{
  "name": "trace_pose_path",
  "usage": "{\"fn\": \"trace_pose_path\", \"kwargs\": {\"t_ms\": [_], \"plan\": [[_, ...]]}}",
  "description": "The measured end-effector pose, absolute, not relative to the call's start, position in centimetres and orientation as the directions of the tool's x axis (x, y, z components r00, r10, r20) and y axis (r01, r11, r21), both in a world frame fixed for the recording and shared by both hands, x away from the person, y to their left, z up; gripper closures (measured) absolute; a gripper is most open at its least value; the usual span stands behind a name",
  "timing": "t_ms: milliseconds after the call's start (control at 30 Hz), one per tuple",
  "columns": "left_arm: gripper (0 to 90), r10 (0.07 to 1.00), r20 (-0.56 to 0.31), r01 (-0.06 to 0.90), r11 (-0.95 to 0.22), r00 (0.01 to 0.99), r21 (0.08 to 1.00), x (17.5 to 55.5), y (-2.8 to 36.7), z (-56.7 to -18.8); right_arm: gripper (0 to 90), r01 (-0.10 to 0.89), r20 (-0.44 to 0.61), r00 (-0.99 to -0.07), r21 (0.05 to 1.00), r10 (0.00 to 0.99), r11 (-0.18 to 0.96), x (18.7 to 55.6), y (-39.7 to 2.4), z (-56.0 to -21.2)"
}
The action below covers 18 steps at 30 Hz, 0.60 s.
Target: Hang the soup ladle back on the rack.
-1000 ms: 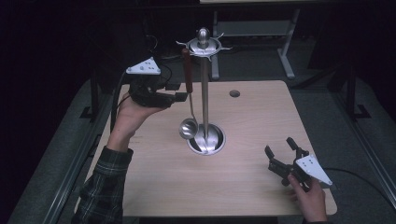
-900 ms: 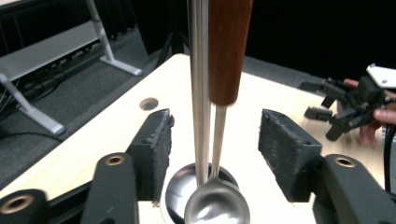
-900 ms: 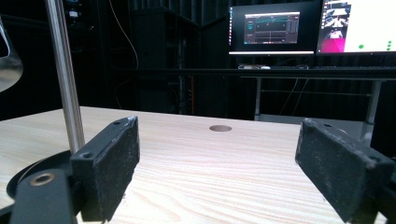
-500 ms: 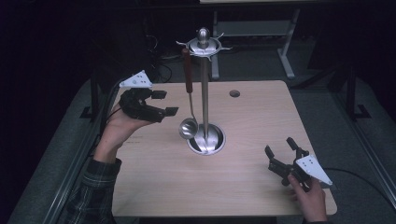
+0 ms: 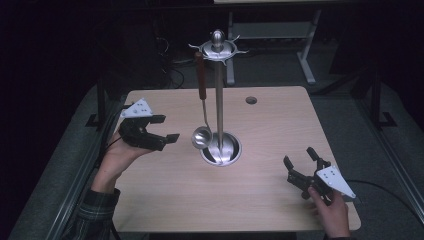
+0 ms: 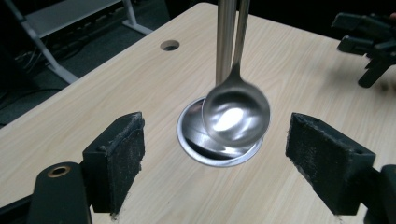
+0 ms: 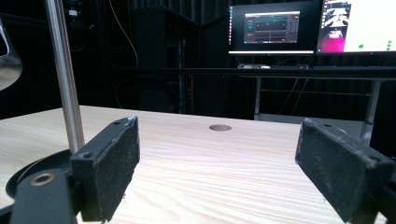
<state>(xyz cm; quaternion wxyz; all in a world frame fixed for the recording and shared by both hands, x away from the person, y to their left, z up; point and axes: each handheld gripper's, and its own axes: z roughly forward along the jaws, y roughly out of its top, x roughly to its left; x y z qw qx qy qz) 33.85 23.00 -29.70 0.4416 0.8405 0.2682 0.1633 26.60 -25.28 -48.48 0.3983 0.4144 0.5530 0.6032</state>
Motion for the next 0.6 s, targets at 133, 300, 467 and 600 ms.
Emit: {"fn": "trace_pose_path", "kwargs": {"t_ms": [133, 300, 467, 600], "plan": [[18.9, 0.611, 0.035, 0.315, -0.455, 0.791, 0.833, 33.2, 23.5, -31.0, 13.0, -0.021, 0.060, -0.339, 0.997, 0.939, -0.071, 26.6, -25.3, -48.5], [18.8, 0.630, 0.044, 0.318, -0.449, 0.776, 0.835, 32.5, 24.1, -32.9, 13.0, -0.024, 0.060, -0.339, 0.997, 0.939, -0.072, 26.6, -25.3, -48.5], [18.9, 0.640, 0.052, 0.333, -0.465, 0.767, 0.820, 31.8, 24.9, -35.0, 13.0, -0.021, 0.061, -0.340, 0.997, 0.939, -0.072, 26.6, -25.3, -48.5], [18.7, 0.654, 0.037, 0.352, -0.453, 0.755, 0.819, 31.2, 25.5, -36.8, 13.0, -0.022, 0.059, -0.339, 0.997, 0.939, -0.070, 26.6, -25.3, -48.5]]}}
